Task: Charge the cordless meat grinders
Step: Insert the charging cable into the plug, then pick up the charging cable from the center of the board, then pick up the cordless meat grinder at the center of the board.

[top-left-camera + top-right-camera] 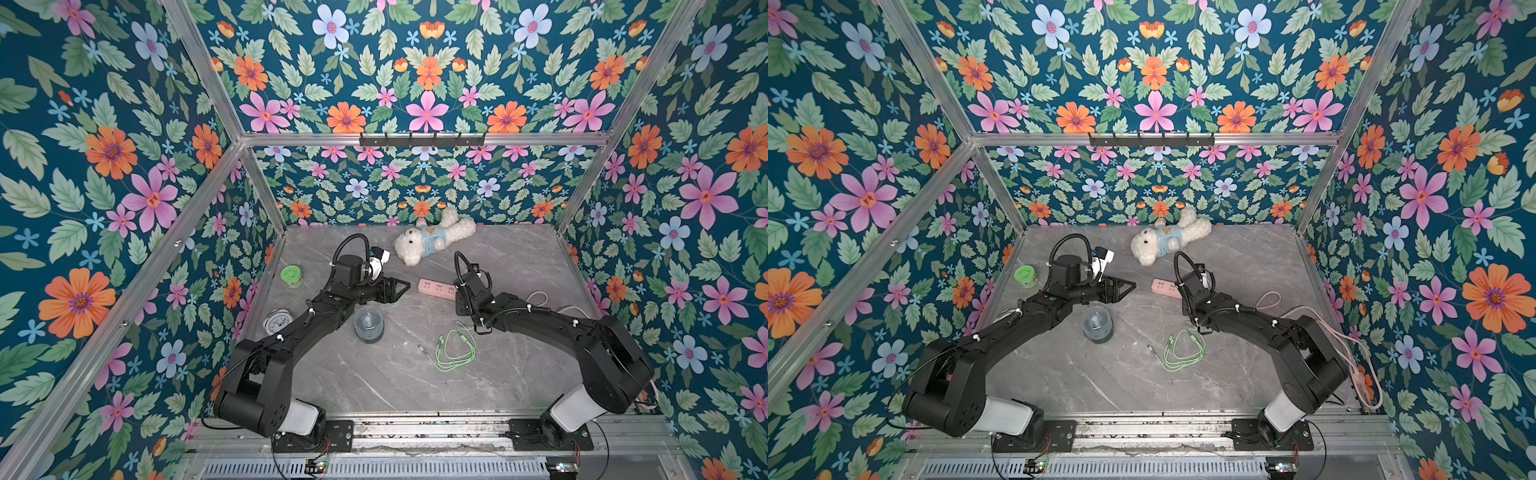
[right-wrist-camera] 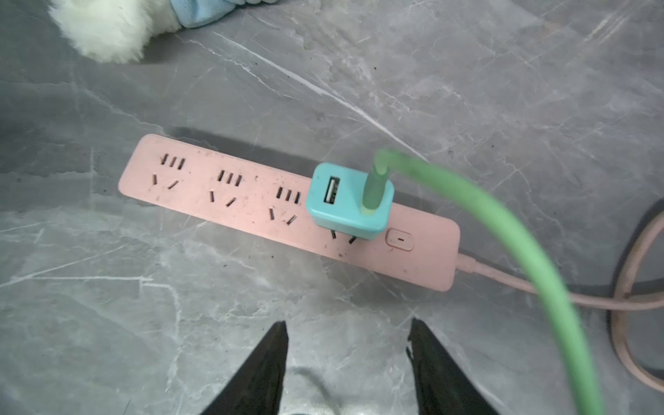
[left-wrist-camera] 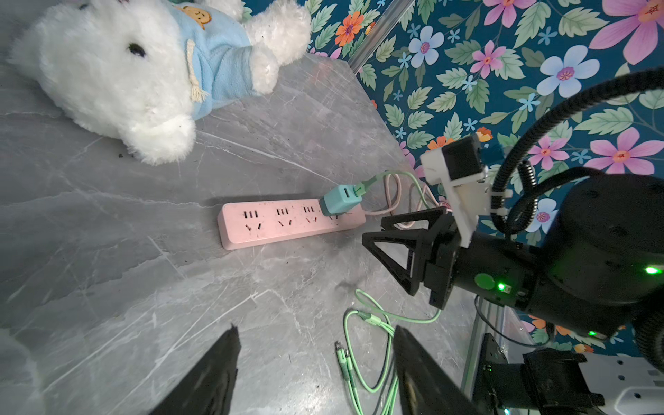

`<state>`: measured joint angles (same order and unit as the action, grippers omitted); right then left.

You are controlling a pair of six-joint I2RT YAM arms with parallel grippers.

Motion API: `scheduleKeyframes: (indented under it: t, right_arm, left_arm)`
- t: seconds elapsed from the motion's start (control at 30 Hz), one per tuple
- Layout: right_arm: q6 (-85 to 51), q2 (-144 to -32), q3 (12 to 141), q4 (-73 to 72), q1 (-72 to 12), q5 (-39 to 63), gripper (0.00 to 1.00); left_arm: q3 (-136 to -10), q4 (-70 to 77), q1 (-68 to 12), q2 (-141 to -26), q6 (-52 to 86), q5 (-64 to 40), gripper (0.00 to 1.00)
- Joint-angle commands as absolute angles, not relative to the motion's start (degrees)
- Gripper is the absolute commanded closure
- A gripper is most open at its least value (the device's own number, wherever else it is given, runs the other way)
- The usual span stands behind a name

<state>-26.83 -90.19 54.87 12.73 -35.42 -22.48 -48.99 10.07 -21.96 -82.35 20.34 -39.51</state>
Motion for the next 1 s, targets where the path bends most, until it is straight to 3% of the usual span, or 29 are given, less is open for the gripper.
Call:
scheduleKeyframes:
  t: [0.0,0.2,0.57,0.97]
  right_arm:
    - [-25.87,-87.61,55.87,15.79,-35.42,-20.26,0.44]
    - [-25.75,-81.08,55.79,17.19,-34.32,-16.33,0.43]
    - [-25.43,-70.09,48.21,1.83,-29.62,-2.54,0.43]
    - [-15.68,-70.76,52.48,15.15,-29.42,17.19,0.46]
  left_arm:
    - [-49.48,9.85,-21.82,-81.75,19.61,-39.12,0.3]
    - [-49.79,9.25,-21.88,-80.61,19.69,-37.14,0.29]
    - [-51.56,8.8,-22.37,-80.91,20.22,-35.2,0.28]
    - [-52.86,-2.35,-23.99,-77.17,20.94,-24.85,0.28]
